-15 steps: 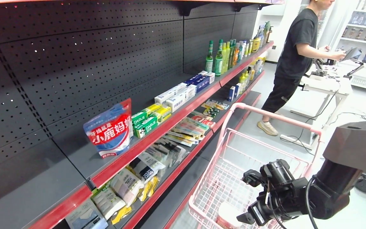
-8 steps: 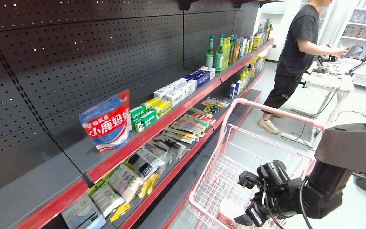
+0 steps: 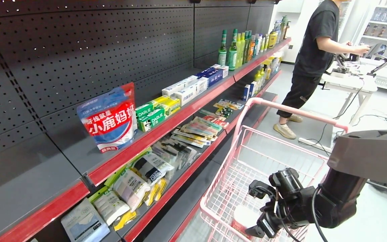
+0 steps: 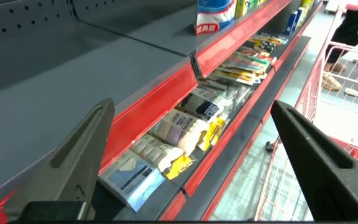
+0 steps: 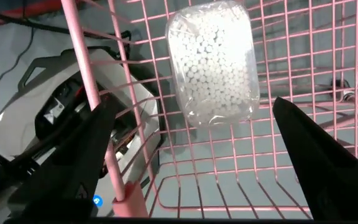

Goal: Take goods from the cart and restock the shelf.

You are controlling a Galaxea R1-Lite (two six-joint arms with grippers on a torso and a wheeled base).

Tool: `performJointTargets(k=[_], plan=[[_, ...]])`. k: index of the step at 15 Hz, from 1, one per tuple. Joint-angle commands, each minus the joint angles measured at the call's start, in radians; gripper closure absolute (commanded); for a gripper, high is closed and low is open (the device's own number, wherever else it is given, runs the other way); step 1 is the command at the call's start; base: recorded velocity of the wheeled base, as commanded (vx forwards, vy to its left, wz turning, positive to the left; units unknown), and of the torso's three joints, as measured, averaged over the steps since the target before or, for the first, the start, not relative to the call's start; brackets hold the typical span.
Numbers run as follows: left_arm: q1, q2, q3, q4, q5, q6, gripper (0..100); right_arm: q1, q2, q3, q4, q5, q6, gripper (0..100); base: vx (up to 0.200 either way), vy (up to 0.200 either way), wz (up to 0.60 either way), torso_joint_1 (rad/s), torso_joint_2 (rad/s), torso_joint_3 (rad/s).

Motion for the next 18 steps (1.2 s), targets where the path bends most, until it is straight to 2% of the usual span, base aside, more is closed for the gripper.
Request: performJointTargets(k=[1,4,9,18], plan=[[0.0,0.001,0.0,0.0,0.0,0.0,0,-0.001,0.015,-0.01,0.0,-0.001,-0.008,0,0.0,0.0,0.0,-0.017,0.06,0.032],[0.0,0.001,0.0,0.0,0.0,0.0,0,-0.002,0.031,-0.021,0.0,-0.001,-0.026,0,0.0,0.0,0.0,-0.02,0.03,0.03],[0.0,0.001,0.0,0.0,0.0,0.0,0,-0.009,0.038,-0.042,0.0,0.025,-0.028,0,0.0,0.0,0.0,-0.133,0.31,0.178],[0.0,0.001,0.0,-0.002,0.0,0.0,0,-0.016,0.104,-0.113,0.0,0.044,-0.055,0,0.0,0.0,0.0,-0.004,0.01,0.006]])
